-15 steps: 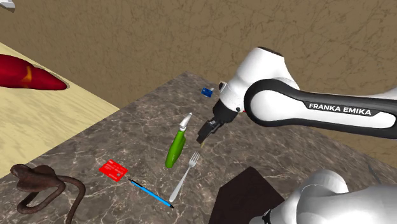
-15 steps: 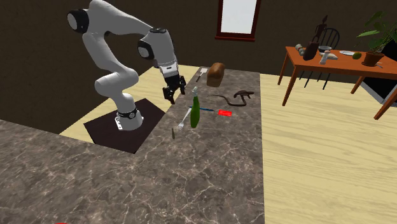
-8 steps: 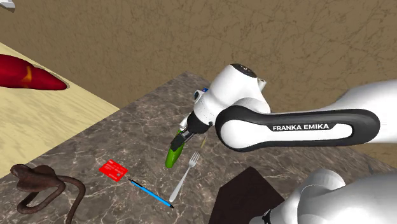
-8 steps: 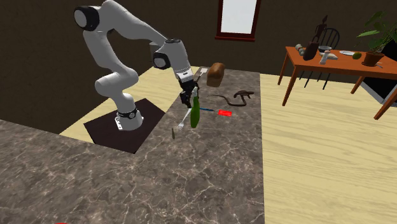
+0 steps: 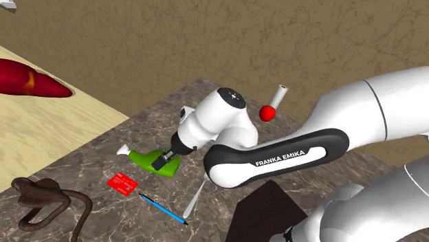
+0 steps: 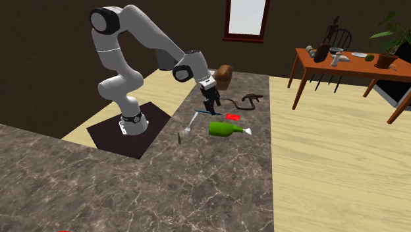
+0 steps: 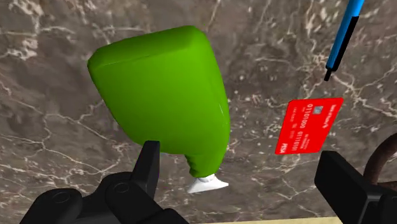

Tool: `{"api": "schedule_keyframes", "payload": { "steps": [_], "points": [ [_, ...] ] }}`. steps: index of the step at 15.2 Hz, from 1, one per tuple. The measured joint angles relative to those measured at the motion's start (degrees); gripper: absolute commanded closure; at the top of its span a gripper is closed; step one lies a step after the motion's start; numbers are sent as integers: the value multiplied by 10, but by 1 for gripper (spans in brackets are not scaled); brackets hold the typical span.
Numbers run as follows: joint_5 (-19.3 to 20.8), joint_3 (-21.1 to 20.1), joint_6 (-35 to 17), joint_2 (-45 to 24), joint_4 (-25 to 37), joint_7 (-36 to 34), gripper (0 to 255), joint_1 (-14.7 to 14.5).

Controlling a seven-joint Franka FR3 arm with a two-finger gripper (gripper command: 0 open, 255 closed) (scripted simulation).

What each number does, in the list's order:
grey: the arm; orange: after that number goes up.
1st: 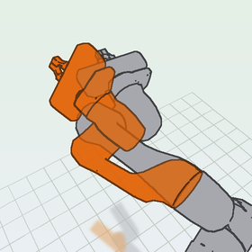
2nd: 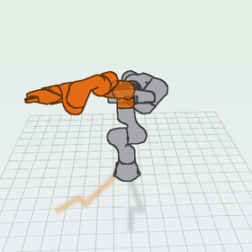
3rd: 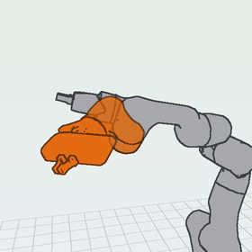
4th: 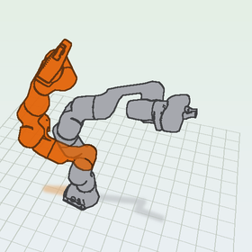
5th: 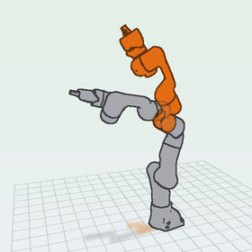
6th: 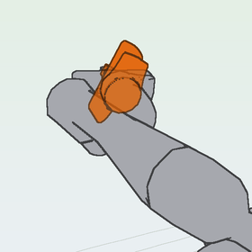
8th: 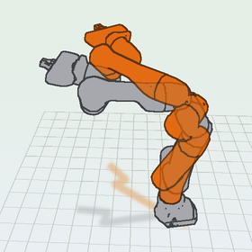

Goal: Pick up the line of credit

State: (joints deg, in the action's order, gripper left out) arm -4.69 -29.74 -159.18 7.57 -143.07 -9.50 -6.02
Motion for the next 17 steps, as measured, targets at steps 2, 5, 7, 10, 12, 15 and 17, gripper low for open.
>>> {"api": "schedule_keyframes", "payload": {
  "steps": [2, 5, 7, 10, 12, 15, 17],
  "points": [
    [83, -26, -33, -47, 21, -69, 0, 17],
    [265, -25, -63, -125, 75, -213, 0, 12],
    [378, 8, -75, -171, 112, -300, 0, -21],
    [509, 65, -80, -230, 177, -407, 0, -91],
    [568, 97, -85, -261, 211, -455, 0, -128],
    [619, 127, -95, -287, 229, -500, 0, -156],
    [643, 142, -101, -301, 238, -524, 0, -169]
  ]
}}
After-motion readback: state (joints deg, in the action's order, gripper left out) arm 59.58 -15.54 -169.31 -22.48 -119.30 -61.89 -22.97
